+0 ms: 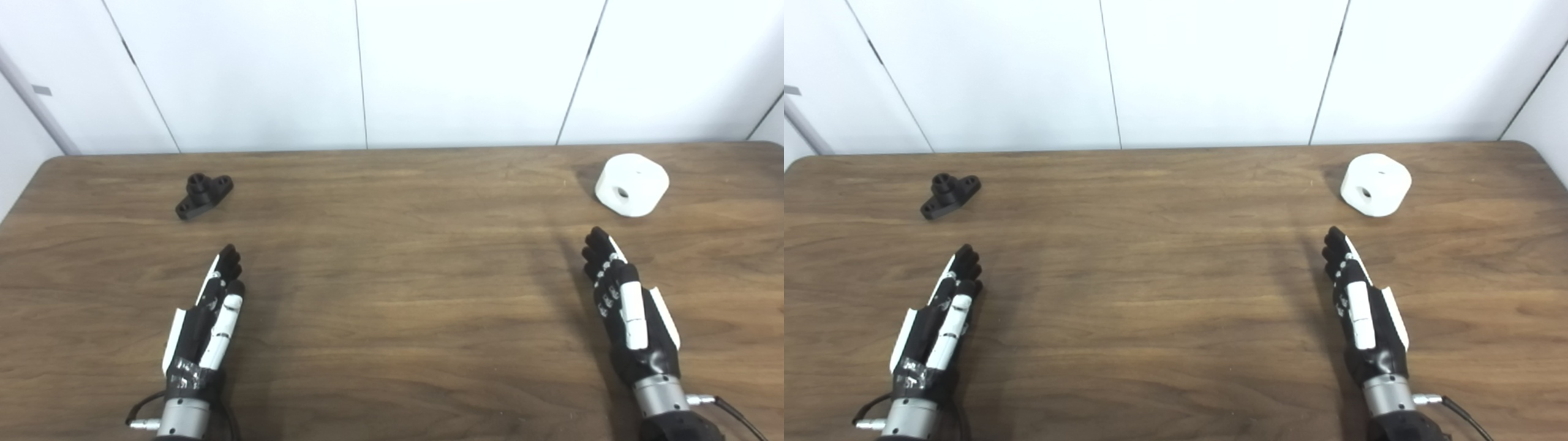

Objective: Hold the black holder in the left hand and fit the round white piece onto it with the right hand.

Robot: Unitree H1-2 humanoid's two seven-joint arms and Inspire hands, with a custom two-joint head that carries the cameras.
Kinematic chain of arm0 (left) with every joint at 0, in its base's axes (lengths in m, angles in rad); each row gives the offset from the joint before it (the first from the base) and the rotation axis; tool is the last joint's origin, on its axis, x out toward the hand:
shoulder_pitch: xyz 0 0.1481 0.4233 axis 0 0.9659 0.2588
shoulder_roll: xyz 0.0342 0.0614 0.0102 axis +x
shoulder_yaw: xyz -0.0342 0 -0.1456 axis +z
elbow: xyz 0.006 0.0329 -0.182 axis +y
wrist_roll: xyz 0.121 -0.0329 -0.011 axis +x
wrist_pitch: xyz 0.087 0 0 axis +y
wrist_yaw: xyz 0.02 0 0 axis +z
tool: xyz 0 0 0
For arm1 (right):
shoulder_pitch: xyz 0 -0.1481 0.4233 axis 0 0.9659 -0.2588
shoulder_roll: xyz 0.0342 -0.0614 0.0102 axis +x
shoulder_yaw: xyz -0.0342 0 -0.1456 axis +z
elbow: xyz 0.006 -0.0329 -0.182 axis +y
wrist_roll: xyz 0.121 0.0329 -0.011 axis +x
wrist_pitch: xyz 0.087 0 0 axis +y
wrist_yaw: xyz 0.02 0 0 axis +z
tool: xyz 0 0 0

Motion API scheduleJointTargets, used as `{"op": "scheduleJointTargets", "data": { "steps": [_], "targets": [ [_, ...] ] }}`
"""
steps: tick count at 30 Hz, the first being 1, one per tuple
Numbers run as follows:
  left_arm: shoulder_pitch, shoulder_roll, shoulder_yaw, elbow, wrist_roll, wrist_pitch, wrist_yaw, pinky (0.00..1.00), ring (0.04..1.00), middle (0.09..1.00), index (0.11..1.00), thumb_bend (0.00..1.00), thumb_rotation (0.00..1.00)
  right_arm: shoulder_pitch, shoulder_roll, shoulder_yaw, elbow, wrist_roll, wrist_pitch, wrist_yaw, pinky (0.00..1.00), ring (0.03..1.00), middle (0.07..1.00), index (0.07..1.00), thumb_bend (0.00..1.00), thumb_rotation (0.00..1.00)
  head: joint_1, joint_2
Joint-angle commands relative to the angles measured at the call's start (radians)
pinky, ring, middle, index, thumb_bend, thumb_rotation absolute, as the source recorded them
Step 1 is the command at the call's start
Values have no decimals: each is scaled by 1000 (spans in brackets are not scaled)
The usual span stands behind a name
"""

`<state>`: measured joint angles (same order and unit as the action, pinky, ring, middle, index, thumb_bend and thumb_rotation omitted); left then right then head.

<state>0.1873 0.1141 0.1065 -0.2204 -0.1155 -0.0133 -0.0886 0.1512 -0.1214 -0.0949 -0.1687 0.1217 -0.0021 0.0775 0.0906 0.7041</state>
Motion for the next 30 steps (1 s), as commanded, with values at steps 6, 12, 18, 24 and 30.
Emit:
{"op": "scheduleJointTargets", "data": {
  "steps": [6,12,18,24,30],
  "targets": [
    [14,2,-1,16,-5,14,2,1000,1000,988,1000,408,705,18,1,1,48,-10,5,-6,1000,971,967,959,629,1000,-12,3],
    [11,1,2,20,-9,13,3,1000,1000,990,1000,403,685,18,0,2,48,-10,5,-3,1000,967,965,956,626,1000,-13,3],
    [15,-4,-3,12,-8,16,4,1000,1000,992,1000,394,699,25,-3,-2,38,0,10,1,1000,971,970,962,629,999,10,-8],
    [27,-22,-21,15,32,4,22,999,993,982,996,391,715,33,-23,-11,49,30,-7,24,1000,990,983,971,624,999,97,-58],
    [44,-30,-45,19,62,-12,34,998,999,984,1000,409,740,39,-47,-16,86,59,-56,60,1000,1000,995,991,621,1000,153,-114]
  ]
}}
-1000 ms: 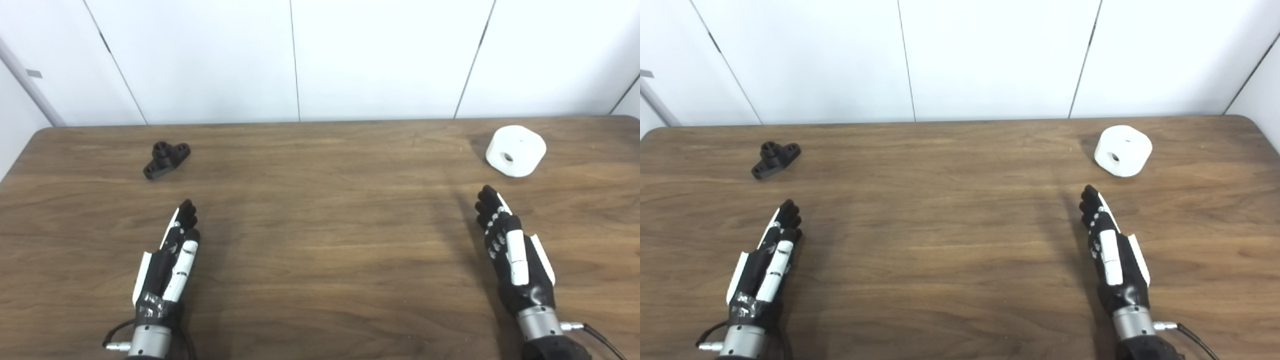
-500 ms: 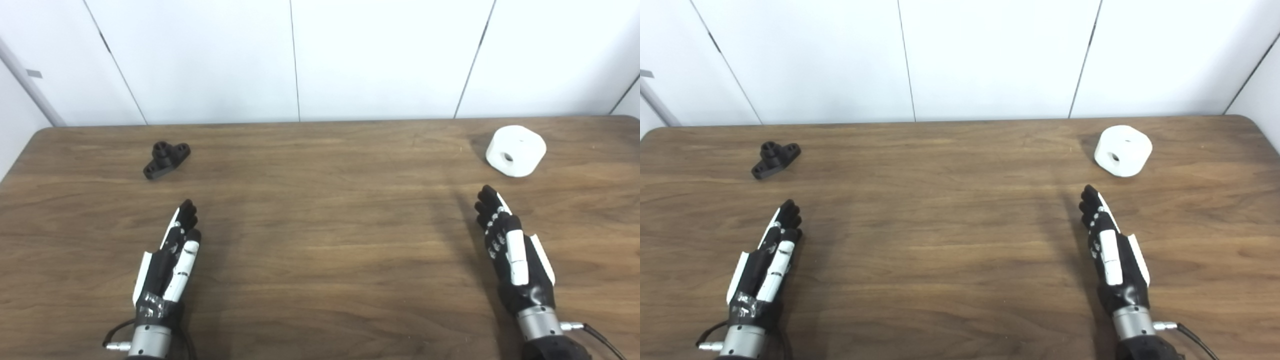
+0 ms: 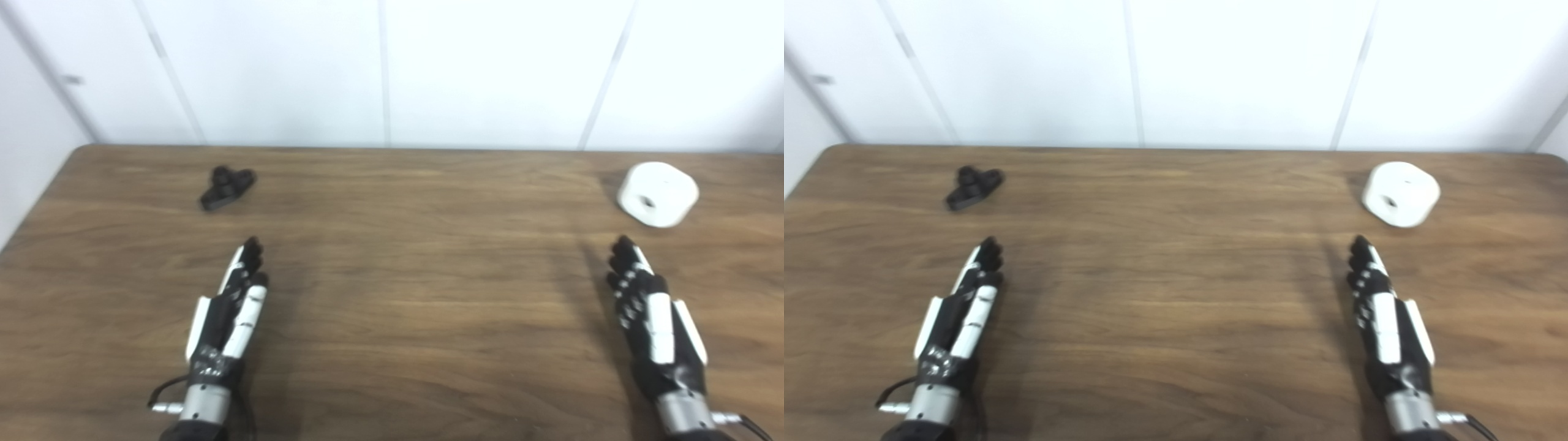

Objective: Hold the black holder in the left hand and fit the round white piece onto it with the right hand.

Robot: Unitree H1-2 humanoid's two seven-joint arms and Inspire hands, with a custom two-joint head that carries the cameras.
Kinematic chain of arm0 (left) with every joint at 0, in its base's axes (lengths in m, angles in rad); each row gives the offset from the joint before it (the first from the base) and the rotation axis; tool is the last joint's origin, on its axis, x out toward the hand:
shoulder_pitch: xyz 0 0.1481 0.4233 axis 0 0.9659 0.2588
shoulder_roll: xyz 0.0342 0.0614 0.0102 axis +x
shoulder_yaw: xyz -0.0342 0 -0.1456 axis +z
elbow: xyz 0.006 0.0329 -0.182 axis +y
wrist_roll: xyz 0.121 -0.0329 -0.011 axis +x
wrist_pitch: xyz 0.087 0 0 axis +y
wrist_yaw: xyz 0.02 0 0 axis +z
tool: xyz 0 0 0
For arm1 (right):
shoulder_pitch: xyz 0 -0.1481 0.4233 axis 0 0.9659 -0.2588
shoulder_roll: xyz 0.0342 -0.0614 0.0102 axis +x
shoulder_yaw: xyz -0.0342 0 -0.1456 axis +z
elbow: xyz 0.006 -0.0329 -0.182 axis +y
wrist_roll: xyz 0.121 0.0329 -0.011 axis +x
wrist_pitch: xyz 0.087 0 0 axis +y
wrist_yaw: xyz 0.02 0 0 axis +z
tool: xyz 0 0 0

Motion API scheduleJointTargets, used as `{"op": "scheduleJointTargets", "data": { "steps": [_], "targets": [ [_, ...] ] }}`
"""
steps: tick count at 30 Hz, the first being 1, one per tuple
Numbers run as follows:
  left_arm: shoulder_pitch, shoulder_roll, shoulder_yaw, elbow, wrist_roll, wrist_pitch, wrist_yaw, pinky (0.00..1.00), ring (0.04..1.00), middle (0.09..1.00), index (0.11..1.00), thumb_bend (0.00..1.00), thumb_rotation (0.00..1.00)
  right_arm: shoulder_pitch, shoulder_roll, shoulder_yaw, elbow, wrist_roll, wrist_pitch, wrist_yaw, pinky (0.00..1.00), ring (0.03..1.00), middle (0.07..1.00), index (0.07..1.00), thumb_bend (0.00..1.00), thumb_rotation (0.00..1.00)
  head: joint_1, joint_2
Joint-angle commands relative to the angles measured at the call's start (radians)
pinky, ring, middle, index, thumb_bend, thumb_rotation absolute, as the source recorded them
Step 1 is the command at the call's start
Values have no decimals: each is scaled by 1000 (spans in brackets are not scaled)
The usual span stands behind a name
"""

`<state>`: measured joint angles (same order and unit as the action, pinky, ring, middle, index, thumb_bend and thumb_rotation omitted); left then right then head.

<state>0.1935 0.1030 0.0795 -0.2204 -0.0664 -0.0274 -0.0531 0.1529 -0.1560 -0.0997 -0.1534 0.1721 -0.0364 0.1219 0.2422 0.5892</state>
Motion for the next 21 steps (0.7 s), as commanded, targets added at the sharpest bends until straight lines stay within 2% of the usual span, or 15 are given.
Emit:
{"op": "scheduleJointTargets", "data": {
  "steps": [1,4,8,11,16,21],
  "targets": [
    [41,-19,-23,18,19,4,0,999,1000,984,1000,410,741,37,-14,-12,80,15,-34,20,1000,1000,997,993,620,1000,9,-12],
    [46,-19,-33,23,36,2,4,999,1000,986,1000,410,756,37,-19,-14,102,24,-55,27,1000,1000,998,985,610,1000,21,-42],
    [46,-20,-39,48,38,-25,4,1000,1000,987,1000,423,747,34,-12,-17,115,23,-47,18,1000,1000,992,979,627,996,34,-87],
    [46,-22,-43,69,47,-50,9,998,999,981,1000,431,729,33,-6,-21,125,32,-50,19,1000,1000,989,976,622,983,37,-106],
    [47,-27,-45,86,48,-68,12,994,998,981,1000,441,719,28,-7,-17,143,37,-58,26,1000,1000,993,971,613,985,24,-126],
    [48,-24,-43,94,44,-83,8,1000,1000,985,1000,441,724,27,-4,-14,148,24,-64,17,1000,993,979,959,624,975,8,-121]
  ]
}}
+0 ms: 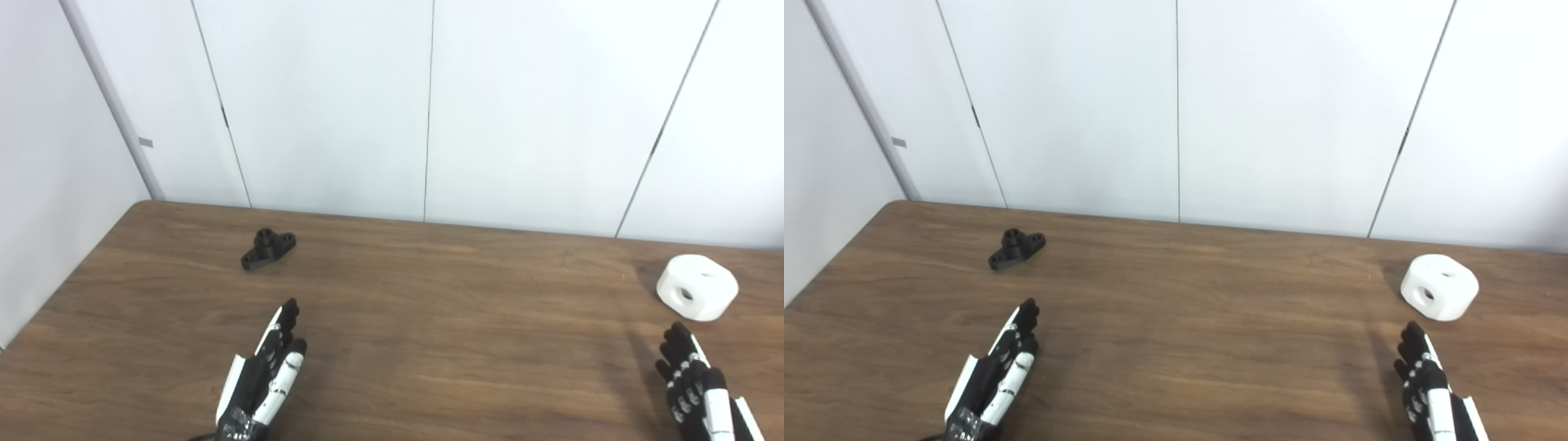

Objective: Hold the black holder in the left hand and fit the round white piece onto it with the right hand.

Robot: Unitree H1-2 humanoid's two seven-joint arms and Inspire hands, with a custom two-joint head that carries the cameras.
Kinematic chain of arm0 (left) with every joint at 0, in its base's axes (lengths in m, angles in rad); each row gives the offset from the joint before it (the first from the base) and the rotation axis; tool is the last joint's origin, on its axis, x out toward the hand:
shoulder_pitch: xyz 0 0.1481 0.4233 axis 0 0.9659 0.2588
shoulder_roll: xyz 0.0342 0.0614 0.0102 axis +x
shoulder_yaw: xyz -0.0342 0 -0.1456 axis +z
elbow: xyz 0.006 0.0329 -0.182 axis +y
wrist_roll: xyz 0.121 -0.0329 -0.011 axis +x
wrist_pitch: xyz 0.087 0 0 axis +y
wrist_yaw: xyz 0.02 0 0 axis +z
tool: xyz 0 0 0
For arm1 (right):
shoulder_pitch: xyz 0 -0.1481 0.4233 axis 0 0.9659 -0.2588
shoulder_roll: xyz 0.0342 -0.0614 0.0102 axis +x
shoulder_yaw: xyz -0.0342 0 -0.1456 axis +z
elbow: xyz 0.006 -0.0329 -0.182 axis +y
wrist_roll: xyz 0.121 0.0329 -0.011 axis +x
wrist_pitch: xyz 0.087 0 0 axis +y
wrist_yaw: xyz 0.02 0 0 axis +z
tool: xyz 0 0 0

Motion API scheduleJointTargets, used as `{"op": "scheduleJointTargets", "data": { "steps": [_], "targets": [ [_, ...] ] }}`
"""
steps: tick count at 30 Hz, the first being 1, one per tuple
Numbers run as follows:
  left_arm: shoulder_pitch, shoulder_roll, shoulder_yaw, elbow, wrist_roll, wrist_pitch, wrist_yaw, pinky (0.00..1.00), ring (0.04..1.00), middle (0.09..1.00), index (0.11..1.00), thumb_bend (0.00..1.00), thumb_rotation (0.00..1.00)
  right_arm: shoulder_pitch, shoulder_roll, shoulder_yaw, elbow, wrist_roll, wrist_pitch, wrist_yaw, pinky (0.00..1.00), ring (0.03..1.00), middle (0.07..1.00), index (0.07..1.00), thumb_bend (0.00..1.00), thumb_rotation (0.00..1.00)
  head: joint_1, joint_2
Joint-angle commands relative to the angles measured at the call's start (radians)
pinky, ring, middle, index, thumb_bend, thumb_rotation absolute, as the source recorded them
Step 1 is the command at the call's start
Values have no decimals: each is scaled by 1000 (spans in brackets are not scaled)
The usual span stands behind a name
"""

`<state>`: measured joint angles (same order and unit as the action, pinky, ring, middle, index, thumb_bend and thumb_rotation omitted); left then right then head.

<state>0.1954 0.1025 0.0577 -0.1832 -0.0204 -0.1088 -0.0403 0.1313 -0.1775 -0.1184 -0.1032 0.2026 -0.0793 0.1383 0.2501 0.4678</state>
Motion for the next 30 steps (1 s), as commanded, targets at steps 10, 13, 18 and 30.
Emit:
{"op": "scheduleJointTargets", "data": {
  "steps": [10,13,18,30],
  "targets": [
    [45,-26,-21,32,55,12,20,963,986,973,1000,407,621,40,19,4,107,-22,-23,-4,1000,978,965,946,655,956,-20,16],
    [39,-22,-17,20,101,15,44,950,958,953,988,437,417,34,20,5,114,-34,-18,-11,1000,983,971,955,665,962,-26,15],
    [3,-1,8,-5,171,45,75,912,912,927,948,584,188,22,26,7,128,-42,-24,-13,1000,988,975,961,650,975,-34,14],
    [-152,109,59,-101,455,342,95,866,893,885,888,834,212,14,30,11,132,-45,-30,-14,1000,986,975,962,623,970,-38,19]
  ]
}}
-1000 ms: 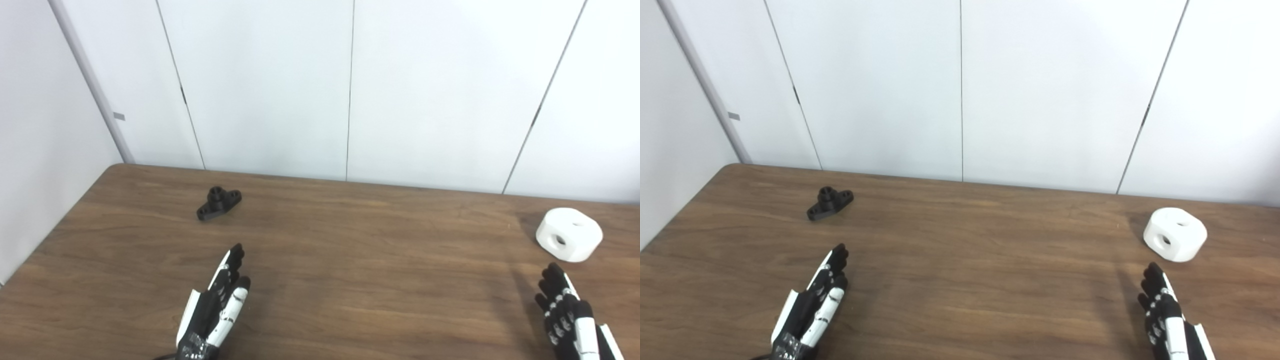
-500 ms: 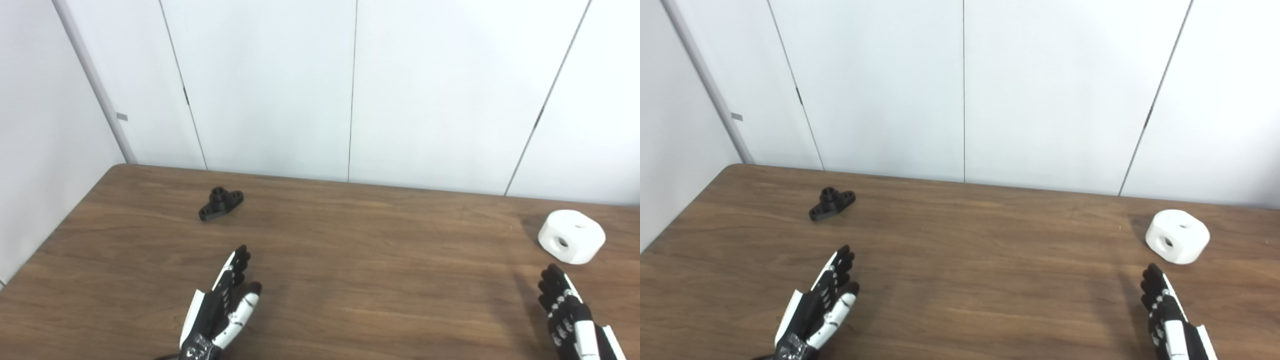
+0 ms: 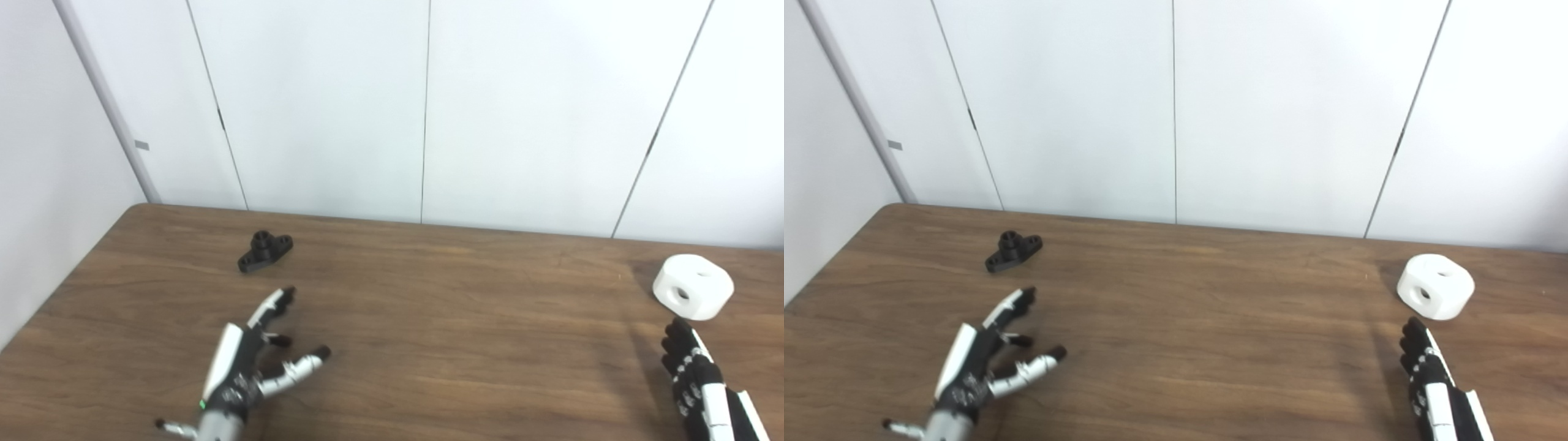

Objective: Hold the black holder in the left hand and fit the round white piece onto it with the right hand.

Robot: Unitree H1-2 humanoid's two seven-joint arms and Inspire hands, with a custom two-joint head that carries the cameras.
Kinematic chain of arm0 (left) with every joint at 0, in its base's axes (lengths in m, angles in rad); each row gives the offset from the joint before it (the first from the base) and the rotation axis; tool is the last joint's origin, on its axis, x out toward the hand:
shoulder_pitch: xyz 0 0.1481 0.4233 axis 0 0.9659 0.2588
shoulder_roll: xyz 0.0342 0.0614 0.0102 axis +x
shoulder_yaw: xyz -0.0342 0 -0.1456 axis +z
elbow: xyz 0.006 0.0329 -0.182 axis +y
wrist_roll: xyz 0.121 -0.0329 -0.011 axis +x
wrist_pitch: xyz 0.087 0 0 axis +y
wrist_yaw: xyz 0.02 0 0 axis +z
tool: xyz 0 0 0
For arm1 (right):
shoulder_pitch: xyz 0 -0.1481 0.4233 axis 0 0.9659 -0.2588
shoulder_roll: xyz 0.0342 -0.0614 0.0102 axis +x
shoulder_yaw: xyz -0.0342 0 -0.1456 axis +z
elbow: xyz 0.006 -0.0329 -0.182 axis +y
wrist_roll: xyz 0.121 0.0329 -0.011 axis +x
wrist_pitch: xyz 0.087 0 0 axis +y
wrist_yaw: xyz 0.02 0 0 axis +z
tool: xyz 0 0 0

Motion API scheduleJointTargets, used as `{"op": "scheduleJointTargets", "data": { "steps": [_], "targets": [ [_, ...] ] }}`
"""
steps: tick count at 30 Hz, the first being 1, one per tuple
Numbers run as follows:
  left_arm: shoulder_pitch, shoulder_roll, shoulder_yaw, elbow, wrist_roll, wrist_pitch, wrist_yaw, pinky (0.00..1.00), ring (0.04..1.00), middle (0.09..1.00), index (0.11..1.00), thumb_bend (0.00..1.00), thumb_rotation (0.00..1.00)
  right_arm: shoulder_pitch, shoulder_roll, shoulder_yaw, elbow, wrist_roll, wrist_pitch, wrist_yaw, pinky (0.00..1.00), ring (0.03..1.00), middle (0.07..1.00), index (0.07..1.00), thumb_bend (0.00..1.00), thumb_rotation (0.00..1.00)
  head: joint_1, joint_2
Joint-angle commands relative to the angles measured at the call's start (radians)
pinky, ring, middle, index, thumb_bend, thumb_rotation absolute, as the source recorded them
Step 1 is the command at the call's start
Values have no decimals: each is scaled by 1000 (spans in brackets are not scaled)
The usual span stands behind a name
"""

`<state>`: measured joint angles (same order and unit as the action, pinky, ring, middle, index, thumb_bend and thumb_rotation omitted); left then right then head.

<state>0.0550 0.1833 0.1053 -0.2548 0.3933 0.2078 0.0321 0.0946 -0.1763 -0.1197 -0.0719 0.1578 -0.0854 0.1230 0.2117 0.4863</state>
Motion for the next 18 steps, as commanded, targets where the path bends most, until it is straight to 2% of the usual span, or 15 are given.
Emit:
{"op": "scheduleJointTargets", "data": {
  "steps": [1,6,12,16,18],
  "targets": [
    [-21,38,13,-35,57,42,18,860,892,886,887,834,210,51,30,12,100,0,-25,0,1000,983,972,959,628,963,1,0],
    [-58,84,25,-35,93,77,16,857,898,902,883,821,226,53,30,14,99,-2,-26,1,1000,984,971,957,625,960,0,4],
    [-104,126,45,-6,91,92,20,790,858,874,858,808,239,56,35,14,92,-2,-23,0,1000,990,980,965,607,961,0,8],
    [-127,146,54,13,90,108,15,849,903,901,858,806,252,57,36,17,96,-12,-30,-2,1000,987,975,965,601,972,-1,8],
    [-141,161,57,39,90,92,24,876,924,913,851,807,255,58,37,17,96,-14,-30,-3,1000,985,973,964,601,975,-2,9]
  ]
}}
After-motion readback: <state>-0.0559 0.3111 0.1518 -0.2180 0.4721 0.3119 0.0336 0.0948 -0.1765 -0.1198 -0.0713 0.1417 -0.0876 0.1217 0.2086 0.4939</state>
